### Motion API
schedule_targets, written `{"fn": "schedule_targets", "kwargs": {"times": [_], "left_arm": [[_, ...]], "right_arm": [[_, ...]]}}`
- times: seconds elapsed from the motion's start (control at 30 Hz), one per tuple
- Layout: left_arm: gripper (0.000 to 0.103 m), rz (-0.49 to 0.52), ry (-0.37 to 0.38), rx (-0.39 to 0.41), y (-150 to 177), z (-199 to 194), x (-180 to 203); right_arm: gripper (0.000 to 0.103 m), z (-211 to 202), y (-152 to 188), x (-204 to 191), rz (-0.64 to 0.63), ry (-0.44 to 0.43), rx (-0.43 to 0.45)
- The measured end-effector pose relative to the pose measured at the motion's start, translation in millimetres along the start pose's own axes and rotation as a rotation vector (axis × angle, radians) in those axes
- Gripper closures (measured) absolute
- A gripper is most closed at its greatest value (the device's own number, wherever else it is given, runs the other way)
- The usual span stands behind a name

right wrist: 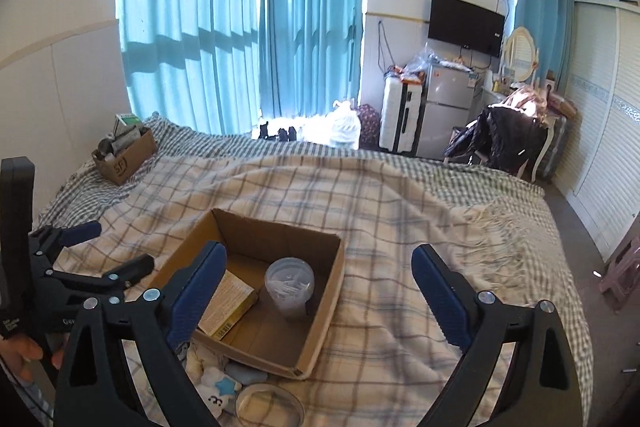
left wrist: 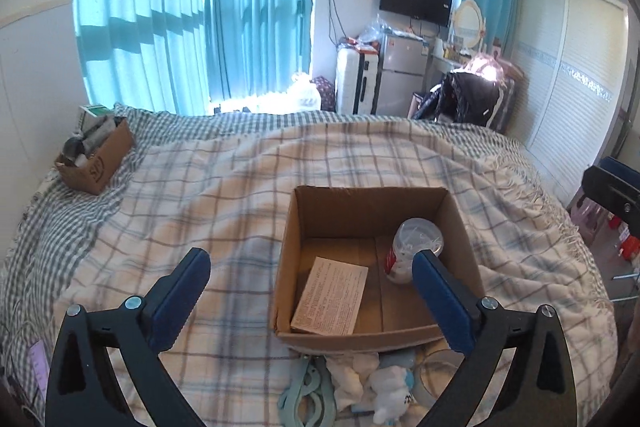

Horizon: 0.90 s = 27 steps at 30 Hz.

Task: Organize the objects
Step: 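Grasp the pale green hanger clip with the left tool while the right tool grasps the white tape roll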

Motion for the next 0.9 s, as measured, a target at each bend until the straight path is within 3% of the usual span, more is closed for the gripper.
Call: {"fn": "schedule_targets", "kwargs": {"times": [0.17,0.3,0.43,0.57,0.7,0.9], "left_arm": [[0.000,-0.042,0.003,0.001,15.7,-25.3,-6.3],[0.000,-0.063,0.000,-0.023,46.6,-26.6,-13.1],[0.000,-0.065,-0.030,-0.062,83.7,-12.1,-18.8],[0.000,-0.061,-0.023,-0.125,118.0,15.3,-18.3],[0.000,-0.064,-0.022,-0.212,155.8,43.6,-24.1],[0.000,-0.131,0.002,-0.314,185.0,65.1,-32.9]], "right_arm": [[0.000,-40.1,4.7,-2.0,-0.019,-0.009,0.044],[0.000,-40.8,31.5,-14.0,-0.046,-0.049,0.007],[0.000,-14.6,75.6,-27.0,-0.085,-0.052,-0.042],[0.000,29.2,123.5,-39.8,-0.120,-0.062,-0.155],[0.000,57.9,156.2,-47.8,-0.095,-0.131,-0.238],[0.000,86.3,190.3,-60.9,-0.167,-0.131,-0.366]]}}
Point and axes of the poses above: each gripper's, at about its wrist camera, not at the fingertips, and z roughly the way its jaws point, x to its right, y to its underside, the point moved 6 cm from there along z, roughly the way its jaws point, and after that the axes turned 10 degrees about y, right-handed, at the moved point
